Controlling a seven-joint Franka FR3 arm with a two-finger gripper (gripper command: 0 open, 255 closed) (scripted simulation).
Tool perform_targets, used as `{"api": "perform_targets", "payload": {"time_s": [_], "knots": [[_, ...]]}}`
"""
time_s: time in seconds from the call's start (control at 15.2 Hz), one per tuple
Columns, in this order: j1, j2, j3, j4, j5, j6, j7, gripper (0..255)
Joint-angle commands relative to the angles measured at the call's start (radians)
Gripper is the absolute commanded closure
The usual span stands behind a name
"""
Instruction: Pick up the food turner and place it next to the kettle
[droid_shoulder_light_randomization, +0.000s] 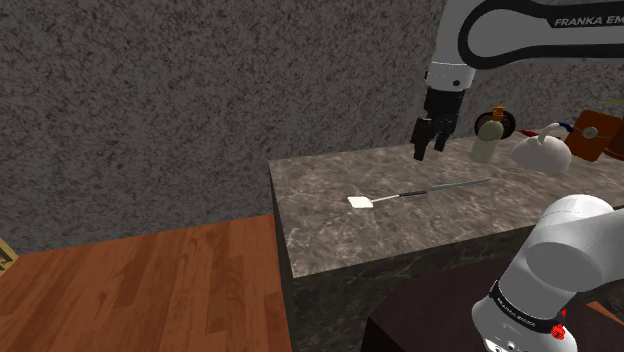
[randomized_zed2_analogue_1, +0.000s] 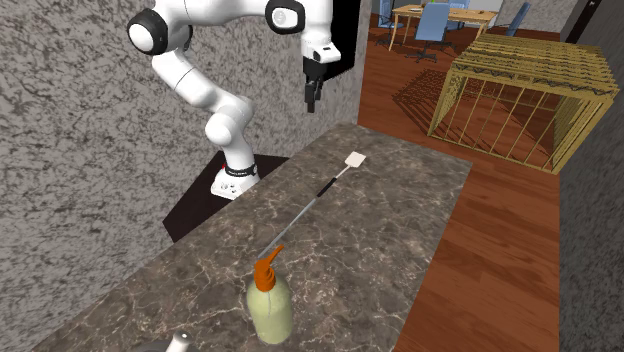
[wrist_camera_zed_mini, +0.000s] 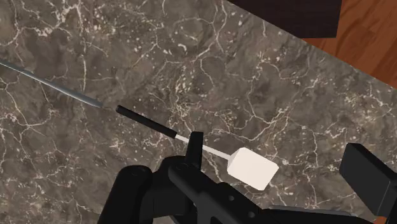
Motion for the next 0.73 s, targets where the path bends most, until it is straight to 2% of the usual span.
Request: {"api": "perform_targets", "payload": {"time_s": [0.0,0.33,0.66], "knots": [[0.000,0.000,0.000,0.000,0.000,0.000,0.000,0],[0.068,0.084,-0.105,-0.081,-0.097,0.153,-0.338,0],[0.133,0.220,-0.202,-0.118,-0.180,0.325,-0.664,0]]}}
